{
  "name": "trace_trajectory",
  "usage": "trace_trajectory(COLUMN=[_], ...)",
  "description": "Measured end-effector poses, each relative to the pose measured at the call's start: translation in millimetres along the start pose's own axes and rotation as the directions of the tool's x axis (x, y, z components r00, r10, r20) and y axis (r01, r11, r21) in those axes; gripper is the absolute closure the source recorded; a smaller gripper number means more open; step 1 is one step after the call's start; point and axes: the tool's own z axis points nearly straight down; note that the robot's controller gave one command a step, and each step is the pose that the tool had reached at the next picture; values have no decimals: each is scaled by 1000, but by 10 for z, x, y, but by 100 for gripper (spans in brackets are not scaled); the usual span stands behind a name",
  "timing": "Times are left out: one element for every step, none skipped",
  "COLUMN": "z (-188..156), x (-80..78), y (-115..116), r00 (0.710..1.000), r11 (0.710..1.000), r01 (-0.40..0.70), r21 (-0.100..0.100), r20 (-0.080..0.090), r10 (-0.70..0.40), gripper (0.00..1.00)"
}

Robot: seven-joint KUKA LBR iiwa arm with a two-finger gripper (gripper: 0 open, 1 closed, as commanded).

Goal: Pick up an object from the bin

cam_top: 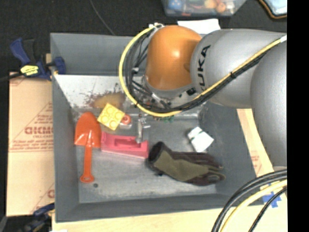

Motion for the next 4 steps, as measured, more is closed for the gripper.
trace_trajectory(z=[492, 524, 848, 1097], x=[48, 230, 452, 715], y=[38, 4, 113, 355], r00=[974, 978, 956, 918], r11=[974, 978, 956, 918], r01=[228, 208, 292, 396], r21=[-4, -1, 1, 4], r20=[-4, 6, 9, 19], r10=[-228, -208, -292, -396], gripper=[0, 0, 0, 100])
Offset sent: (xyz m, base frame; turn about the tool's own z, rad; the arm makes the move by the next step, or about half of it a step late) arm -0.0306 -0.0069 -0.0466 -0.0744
